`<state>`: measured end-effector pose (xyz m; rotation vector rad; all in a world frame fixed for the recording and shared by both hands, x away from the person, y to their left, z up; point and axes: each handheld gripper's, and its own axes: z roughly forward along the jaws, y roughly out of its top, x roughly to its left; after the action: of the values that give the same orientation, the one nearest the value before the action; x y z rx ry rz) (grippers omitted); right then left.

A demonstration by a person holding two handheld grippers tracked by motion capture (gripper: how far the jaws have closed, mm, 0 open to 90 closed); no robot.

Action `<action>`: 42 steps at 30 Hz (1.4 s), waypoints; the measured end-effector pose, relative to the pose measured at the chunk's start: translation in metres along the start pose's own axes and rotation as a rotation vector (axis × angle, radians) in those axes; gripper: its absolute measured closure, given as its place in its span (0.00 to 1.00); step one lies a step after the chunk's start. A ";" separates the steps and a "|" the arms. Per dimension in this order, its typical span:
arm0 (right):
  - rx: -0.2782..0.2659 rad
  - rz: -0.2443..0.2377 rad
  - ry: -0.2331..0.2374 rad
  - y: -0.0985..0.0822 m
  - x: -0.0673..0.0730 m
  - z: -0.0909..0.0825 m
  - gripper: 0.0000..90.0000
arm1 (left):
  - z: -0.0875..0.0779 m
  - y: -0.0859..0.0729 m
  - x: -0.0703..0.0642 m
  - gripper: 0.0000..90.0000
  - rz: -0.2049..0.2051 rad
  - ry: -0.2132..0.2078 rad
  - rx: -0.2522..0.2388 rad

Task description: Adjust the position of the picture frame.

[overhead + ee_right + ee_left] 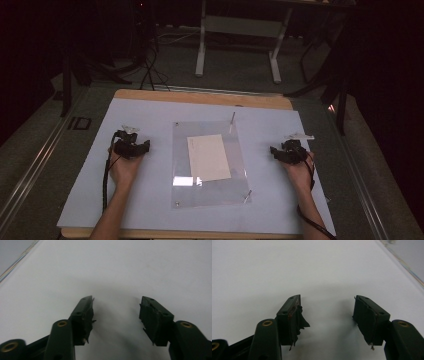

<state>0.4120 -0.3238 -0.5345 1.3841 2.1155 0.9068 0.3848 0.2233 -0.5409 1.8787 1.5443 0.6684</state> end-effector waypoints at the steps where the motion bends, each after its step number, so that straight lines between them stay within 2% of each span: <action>1: -0.001 -0.002 0.007 -0.001 0.000 -0.001 0.54 | -0.001 0.001 0.000 0.46 0.013 -0.013 -0.004; 3: 0.000 -0.005 0.012 -0.001 0.000 -0.002 0.55 | -0.002 0.001 0.000 0.47 0.006 -0.025 -0.014; 7: 0.002 -0.017 0.026 -0.002 0.002 -0.004 0.60 | -0.007 0.001 0.002 0.49 0.022 -0.050 -0.021; 11: 0.003 -0.024 0.034 -0.003 0.003 -0.005 0.59 | -0.011 0.001 0.004 0.52 0.018 -0.040 -0.043; 12: 0.003 -0.024 0.037 -0.003 0.003 -0.005 0.59 | -0.013 0.002 0.004 0.51 0.008 -0.047 -0.051; 15: 0.002 -0.034 0.043 -0.004 0.004 -0.005 0.59 | -0.014 0.002 0.005 0.52 0.013 -0.052 -0.054; 16: 0.005 -0.038 0.042 -0.003 0.005 -0.006 0.58 | -0.016 0.003 0.003 0.52 0.033 -0.046 -0.065; 18: 0.011 -0.040 0.049 -0.003 0.006 -0.007 0.57 | -0.019 0.004 0.002 0.52 0.044 -0.054 -0.075; 21: 0.017 -0.050 0.056 -0.003 0.008 -0.007 0.56 | -0.022 0.005 0.000 0.52 0.045 -0.068 -0.085; 22: 0.024 -0.062 0.067 -0.003 0.010 -0.008 0.56 | -0.022 0.005 -0.002 0.52 0.061 -0.082 -0.082; 26: 0.014 -0.052 0.116 0.000 0.012 -0.012 0.56 | -0.023 0.008 -0.007 0.52 0.109 -0.094 -0.067; 28: 0.008 -0.056 0.123 0.002 0.012 -0.015 0.56 | -0.023 0.009 -0.008 0.52 0.109 -0.109 -0.062; 30: 0.001 -0.071 0.123 0.006 0.015 -0.023 0.56 | -0.023 0.012 -0.011 0.52 0.113 -0.149 -0.058; 34: -0.018 -0.073 0.156 0.007 0.018 -0.034 0.56 | -0.025 0.016 -0.016 0.52 0.133 -0.174 -0.070; 35: -0.019 -0.073 0.166 0.007 0.019 -0.037 0.56 | -0.027 0.019 -0.019 0.52 0.142 -0.203 -0.084; 36: -0.012 -0.079 0.198 0.007 0.020 -0.043 0.56 | -0.027 0.021 -0.020 0.52 0.138 -0.216 -0.087; 42: -0.005 -0.127 0.234 0.006 0.027 -0.060 0.56 | -0.026 0.034 -0.026 0.51 0.161 -0.251 -0.085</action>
<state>0.3645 -0.3139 -0.4901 1.1734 2.3417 1.0650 0.3841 0.1966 -0.4983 1.9531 1.1991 0.5347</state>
